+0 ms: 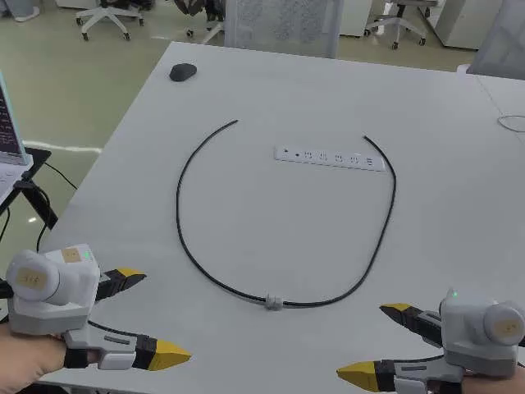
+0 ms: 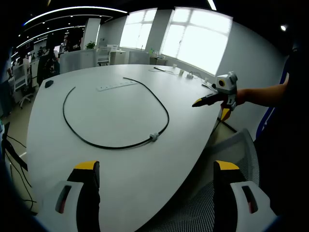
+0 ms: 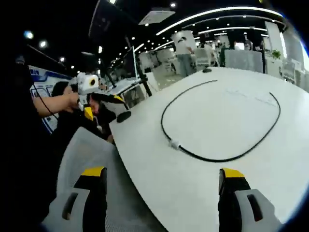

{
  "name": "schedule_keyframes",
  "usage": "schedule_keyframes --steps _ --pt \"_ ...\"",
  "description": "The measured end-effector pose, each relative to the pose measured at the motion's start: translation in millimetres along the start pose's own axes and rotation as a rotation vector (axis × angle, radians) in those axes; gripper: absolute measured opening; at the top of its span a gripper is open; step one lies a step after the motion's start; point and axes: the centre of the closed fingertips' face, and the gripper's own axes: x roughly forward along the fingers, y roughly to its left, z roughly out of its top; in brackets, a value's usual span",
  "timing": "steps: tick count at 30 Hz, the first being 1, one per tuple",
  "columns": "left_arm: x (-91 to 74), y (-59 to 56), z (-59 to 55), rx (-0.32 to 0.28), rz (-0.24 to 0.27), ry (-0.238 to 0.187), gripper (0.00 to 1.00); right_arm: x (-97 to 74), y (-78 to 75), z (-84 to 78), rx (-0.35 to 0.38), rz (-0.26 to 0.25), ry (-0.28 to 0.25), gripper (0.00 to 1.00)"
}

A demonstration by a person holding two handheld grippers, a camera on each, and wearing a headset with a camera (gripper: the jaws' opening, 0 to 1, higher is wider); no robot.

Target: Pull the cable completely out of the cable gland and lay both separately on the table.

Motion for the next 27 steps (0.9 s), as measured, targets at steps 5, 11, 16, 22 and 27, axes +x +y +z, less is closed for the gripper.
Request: schedule_keyframes --steps 5,11,16,22,27 --pt "0.8 -0.8 0.6 0.010 0.000 0.000 0.97 0.0 -0.5 -3.1 -0.003 -0.008 0.015 0.99" --pt "1.0 0.3 2.7 0.025 -0.003 0.005 0.98 -1.0 -1.7 -8.0 0.011 -0.013 0.032 0.99" --pt "1.6 -3.7 7.0 0.029 -0.021 -0.011 0.98 -2.7 -3.6 -7.1 0.036 -0.018 0.018 0.99" --pt "4.5 -4.8 3.6 0.035 -0.020 0.005 0.98 -3.0 -3.9 -7.6 0.047 -0.021 0.011 0.99" --pt "4.7 -4.2 3.6 0.039 -0.015 0.009 0.98 -2.8 -3.2 -10.4 0.047 -0.020 0.016 0.99"
